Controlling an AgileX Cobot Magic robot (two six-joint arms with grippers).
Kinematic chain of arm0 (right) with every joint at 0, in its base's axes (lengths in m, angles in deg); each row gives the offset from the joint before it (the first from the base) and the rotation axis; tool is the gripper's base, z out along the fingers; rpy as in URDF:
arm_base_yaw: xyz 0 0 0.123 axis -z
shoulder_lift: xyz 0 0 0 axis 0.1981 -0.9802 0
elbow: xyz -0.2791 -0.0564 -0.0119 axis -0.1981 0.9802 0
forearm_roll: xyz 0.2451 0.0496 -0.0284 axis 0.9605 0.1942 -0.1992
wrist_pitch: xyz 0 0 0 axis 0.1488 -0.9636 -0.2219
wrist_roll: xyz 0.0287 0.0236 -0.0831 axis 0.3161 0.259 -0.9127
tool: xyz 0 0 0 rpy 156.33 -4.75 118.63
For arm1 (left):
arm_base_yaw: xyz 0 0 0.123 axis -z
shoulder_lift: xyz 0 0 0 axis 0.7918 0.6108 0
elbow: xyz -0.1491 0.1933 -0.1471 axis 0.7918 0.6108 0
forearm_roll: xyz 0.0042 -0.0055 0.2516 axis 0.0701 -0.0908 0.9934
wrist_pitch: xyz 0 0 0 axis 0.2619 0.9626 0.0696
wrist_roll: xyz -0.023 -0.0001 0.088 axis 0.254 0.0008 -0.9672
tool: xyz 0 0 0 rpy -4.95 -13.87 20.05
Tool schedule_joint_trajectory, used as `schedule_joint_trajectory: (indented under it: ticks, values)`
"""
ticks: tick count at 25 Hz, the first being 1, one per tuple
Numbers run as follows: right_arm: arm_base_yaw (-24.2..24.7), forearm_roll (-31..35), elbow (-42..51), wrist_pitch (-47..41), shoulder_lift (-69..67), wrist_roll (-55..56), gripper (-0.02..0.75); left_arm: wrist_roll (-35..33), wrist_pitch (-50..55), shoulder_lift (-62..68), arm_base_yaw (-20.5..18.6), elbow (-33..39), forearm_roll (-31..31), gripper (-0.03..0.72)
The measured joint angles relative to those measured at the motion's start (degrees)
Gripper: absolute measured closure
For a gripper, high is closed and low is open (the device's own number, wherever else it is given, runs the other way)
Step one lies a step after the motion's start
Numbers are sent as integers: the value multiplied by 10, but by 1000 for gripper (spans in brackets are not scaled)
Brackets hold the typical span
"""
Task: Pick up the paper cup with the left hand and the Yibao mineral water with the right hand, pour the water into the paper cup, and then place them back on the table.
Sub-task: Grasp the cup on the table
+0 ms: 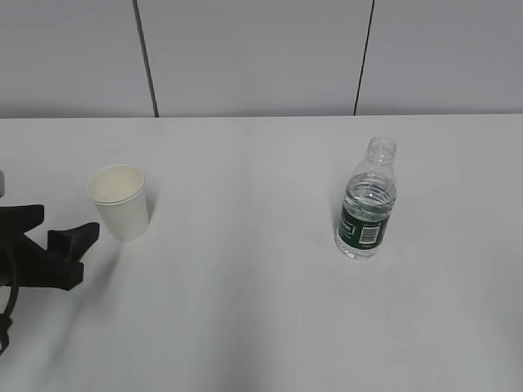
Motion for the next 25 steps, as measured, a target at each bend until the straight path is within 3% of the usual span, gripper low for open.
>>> schedule_joint_trajectory:
  ticks: [5,8,15,25]
  values:
    - [0,-27,-20,88,-109,0,123,0,-93,76,1,-2,46,156]
    - [0,-37,-20,147,-177,0,118,0,-102,114,1,-5,33,94]
    - [0,-15,-20,286,-271,0,129,0,-102,126,1,-25,18,71]
    - [0,6,-20,317,-306,0,144,0,-54,201,1,-116,16,22]
